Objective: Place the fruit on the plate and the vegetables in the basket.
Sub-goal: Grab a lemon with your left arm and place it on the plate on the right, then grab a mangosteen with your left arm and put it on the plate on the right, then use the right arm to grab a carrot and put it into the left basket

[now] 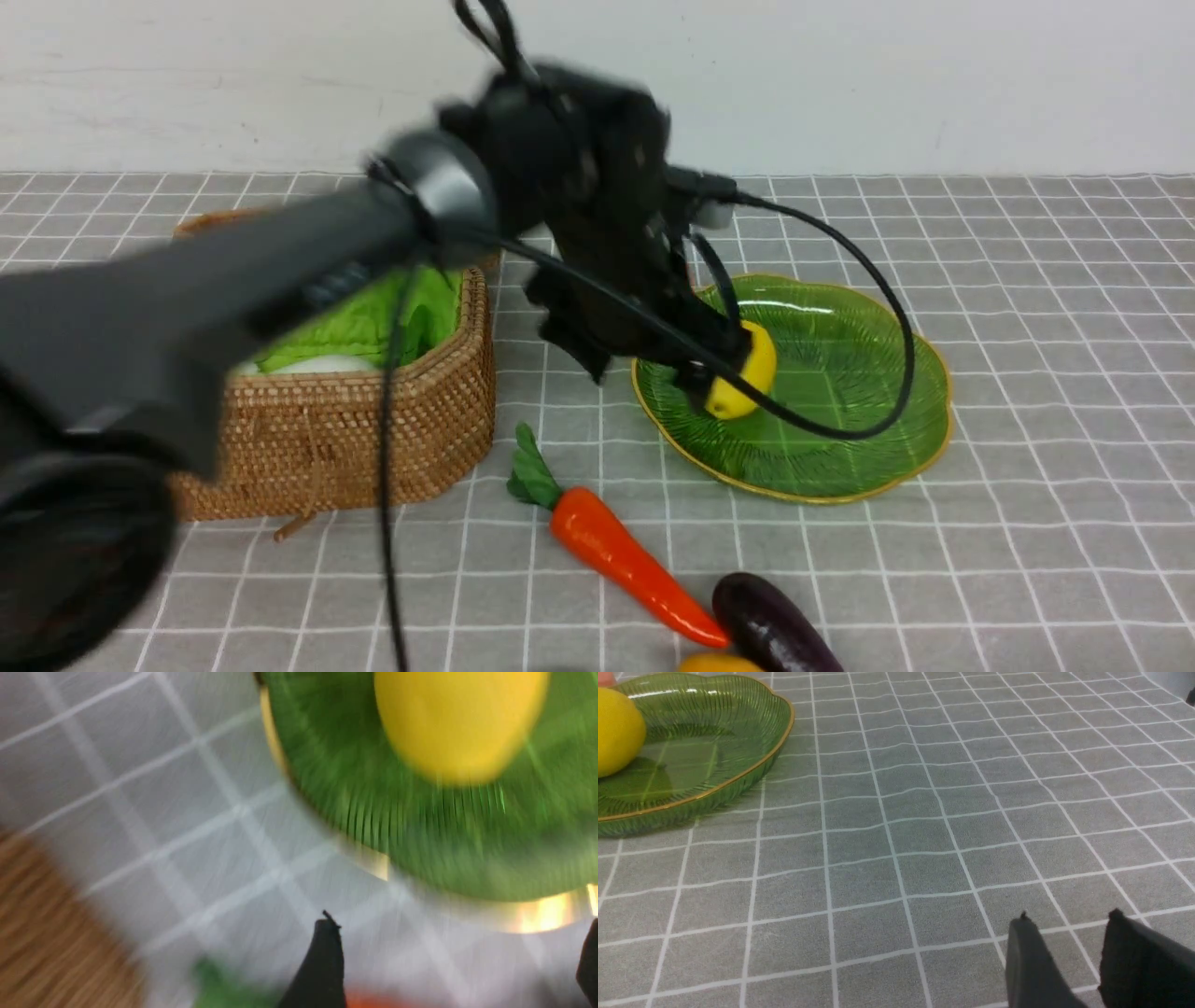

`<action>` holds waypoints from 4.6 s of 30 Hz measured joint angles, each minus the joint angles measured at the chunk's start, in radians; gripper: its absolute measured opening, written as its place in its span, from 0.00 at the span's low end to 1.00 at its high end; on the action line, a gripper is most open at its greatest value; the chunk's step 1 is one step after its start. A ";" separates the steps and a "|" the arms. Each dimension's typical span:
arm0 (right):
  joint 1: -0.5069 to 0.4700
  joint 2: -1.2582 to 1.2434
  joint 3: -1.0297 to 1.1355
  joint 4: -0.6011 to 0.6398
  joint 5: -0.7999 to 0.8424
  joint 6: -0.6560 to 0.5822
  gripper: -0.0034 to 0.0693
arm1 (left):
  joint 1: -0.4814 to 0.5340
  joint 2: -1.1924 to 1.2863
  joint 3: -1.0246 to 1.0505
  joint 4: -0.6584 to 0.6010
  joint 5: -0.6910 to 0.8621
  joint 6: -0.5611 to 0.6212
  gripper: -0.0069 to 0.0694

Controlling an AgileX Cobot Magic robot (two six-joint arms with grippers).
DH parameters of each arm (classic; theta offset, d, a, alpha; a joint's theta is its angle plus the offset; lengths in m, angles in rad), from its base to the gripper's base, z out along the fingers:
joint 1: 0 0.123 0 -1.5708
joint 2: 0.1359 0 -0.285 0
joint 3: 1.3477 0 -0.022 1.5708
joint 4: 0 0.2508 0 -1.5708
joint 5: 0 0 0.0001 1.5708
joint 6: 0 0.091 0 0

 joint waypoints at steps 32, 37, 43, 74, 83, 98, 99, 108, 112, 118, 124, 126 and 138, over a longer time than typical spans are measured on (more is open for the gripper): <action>0.000 0.000 0.000 0.000 0.000 0.000 0.38 | 0.000 -0.503 1.118 -0.193 -0.286 -0.162 0.87; 0.000 0.000 0.000 0.000 0.000 0.000 0.38 | 0.000 -0.456 1.118 -0.219 -0.340 -0.162 0.87; 0.000 0.000 0.000 0.000 0.000 0.000 0.38 | 0.000 -0.439 1.117 -0.215 -0.345 -0.162 0.87; 0.000 0.000 0.000 0.000 0.000 0.000 0.38 | 0.000 -0.381 0.994 -0.094 -0.306 -0.249 0.86; 0.000 0.000 0.000 0.000 0.000 0.000 0.38 | 0.000 -0.381 0.994 -0.094 -0.293 -0.244 0.75; 0.000 0.000 0.000 0.000 0.000 0.000 0.38 | 0.000 -0.381 0.617 0.018 -0.121 -0.243 0.75; 0.000 0.000 0.000 0.000 0.000 0.000 0.38 | 0.000 -0.379 0.592 0.017 -0.128 -0.243 0.75; 0.000 0.000 0.000 0.000 0.000 0.000 0.38 | 0.000 -0.163 0.288 -0.097 -0.270 -0.244 0.75; 0.000 0.000 0.000 0.000 0.000 0.000 0.38 | 0.000 -0.014 0.164 -0.160 -0.278 -0.245 0.75; 0.000 0.000 0.000 0.000 0.000 0.000 0.38 | 0.000 0.130 0.020 -0.228 -0.284 -0.245 0.75; 0.000 0.000 0.000 0.000 0.000 0.000 0.38 | 0.000 0.162 -0.016 -0.249 -0.286 -0.245 0.89; 0.000 0.000 0.000 0.000 0.000 0.000 0.38 | 0.000 0.162 -0.017 -0.249 -0.286 -0.245 0.92; 0.000 0.000 0.000 0.000 0.000 0.000 0.38 | 0.000 0.093 -0.017 -0.121 -0.127 -0.246 0.85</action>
